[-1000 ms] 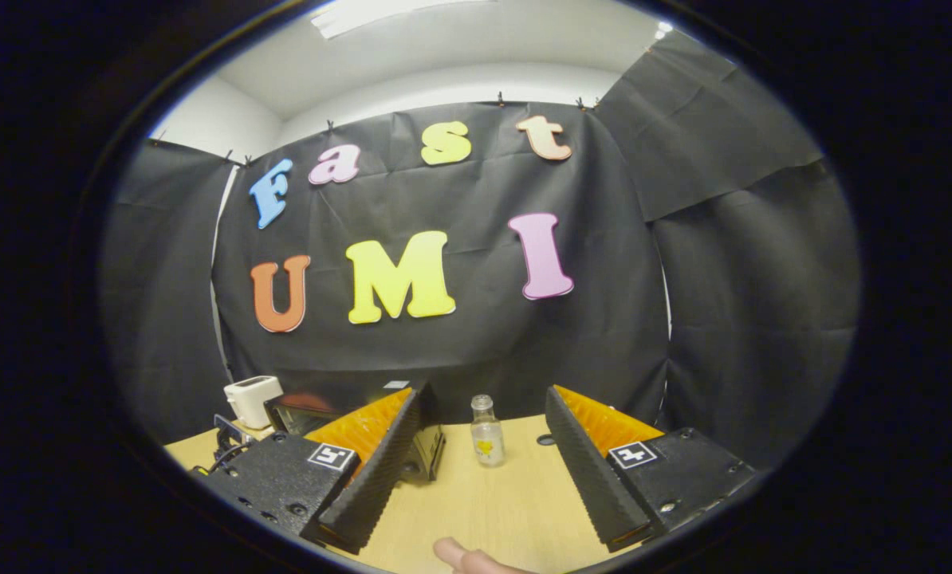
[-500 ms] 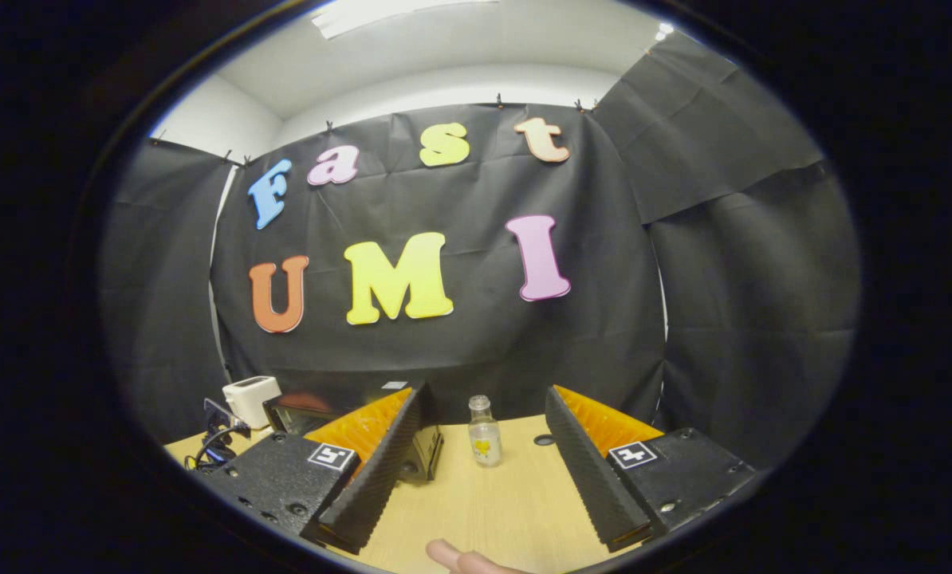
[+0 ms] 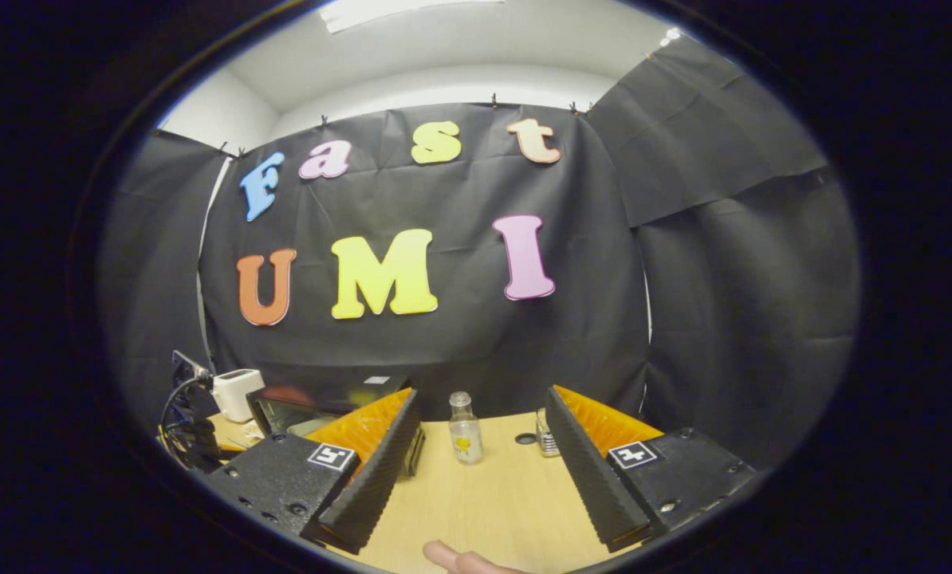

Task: Open the electric oven with the left hand, put the food in, and close the electric oven.

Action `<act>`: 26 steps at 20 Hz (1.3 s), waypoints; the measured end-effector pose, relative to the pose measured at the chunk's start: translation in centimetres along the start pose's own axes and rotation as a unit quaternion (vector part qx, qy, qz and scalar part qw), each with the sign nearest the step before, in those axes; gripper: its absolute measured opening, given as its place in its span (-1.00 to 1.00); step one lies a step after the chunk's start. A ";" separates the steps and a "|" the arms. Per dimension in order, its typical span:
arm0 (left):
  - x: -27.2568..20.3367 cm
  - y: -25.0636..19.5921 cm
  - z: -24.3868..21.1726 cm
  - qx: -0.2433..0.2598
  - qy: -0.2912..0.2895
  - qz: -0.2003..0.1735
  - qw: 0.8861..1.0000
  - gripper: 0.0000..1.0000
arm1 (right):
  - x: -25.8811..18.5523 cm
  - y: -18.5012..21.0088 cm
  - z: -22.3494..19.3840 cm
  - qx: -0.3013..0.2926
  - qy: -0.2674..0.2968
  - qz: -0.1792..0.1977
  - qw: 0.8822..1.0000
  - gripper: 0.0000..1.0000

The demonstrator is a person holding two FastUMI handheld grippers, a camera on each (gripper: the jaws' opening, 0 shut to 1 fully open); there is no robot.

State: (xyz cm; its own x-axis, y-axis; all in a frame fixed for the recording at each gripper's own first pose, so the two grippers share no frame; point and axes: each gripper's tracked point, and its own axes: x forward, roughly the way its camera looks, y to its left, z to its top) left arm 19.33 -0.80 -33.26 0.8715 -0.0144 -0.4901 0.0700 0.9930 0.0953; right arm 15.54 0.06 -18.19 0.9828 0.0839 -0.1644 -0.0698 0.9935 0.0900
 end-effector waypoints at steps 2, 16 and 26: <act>0.1 0.1 1.0 0.002 -0.008 0.000 1.000 0.92 | -0.1 -0.6 0.3 -0.015 -0.001 -0.009 1.000 0.92; 4.0 0.9 10.2 -0.026 -0.122 -0.016 0.992 0.93 | -5.7 -1.2 2.7 -0.022 -0.025 -0.003 0.999 1.00; -4.4 2.0 10.7 -0.048 -0.154 0.002 0.987 0.91 | -12.7 -2.8 3.8 -0.011 -0.036 -0.012 0.999 1.00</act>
State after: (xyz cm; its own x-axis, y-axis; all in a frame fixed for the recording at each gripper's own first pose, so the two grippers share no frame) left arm 20.84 0.01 -21.66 0.9791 -0.0314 -0.2011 0.0335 0.9994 0.0074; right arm 3.89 -4.07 -12.63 0.9940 0.0543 -0.0952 -0.0482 0.9967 0.0653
